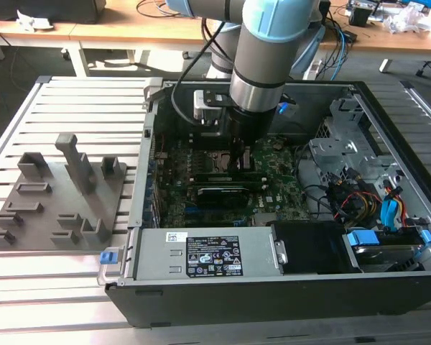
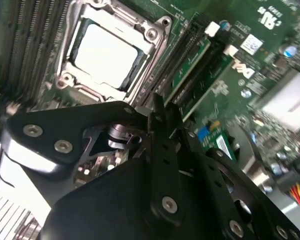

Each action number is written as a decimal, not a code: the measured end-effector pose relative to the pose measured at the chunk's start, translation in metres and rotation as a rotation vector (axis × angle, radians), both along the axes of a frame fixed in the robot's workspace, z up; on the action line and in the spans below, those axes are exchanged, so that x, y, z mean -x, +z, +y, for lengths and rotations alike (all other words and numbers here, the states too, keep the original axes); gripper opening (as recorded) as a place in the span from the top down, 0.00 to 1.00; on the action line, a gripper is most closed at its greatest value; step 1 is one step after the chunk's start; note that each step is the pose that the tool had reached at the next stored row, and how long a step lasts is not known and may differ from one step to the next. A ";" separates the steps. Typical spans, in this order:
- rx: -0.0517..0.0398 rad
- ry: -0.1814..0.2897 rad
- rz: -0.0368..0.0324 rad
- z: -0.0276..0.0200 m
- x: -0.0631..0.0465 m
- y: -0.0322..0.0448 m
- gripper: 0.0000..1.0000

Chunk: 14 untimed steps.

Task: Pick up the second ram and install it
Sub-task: 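Insert the second ram into the second slot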

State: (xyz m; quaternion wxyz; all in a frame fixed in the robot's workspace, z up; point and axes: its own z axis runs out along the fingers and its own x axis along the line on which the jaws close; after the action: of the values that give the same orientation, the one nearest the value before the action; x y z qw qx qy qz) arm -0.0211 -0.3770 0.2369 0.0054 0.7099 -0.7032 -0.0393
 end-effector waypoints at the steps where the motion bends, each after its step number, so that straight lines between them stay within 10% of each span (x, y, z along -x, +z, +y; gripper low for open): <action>1: 0.0008 0.000 -0.0001 0.0009 0.000 0.0053 0.78; 6: 0.0193 0.000 -0.0021 0.0120 0.000 0.0225 0.89; 8: 0.0192 0.000 -0.0321 0.0120 0.000 0.0223 0.89; 14: 0.0192 0.000 -0.0418 0.0120 0.000 0.0223 0.89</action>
State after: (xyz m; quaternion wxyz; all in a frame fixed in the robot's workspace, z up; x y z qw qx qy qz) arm -0.0213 -0.3650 0.2593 -0.0025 0.7103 -0.7037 -0.0177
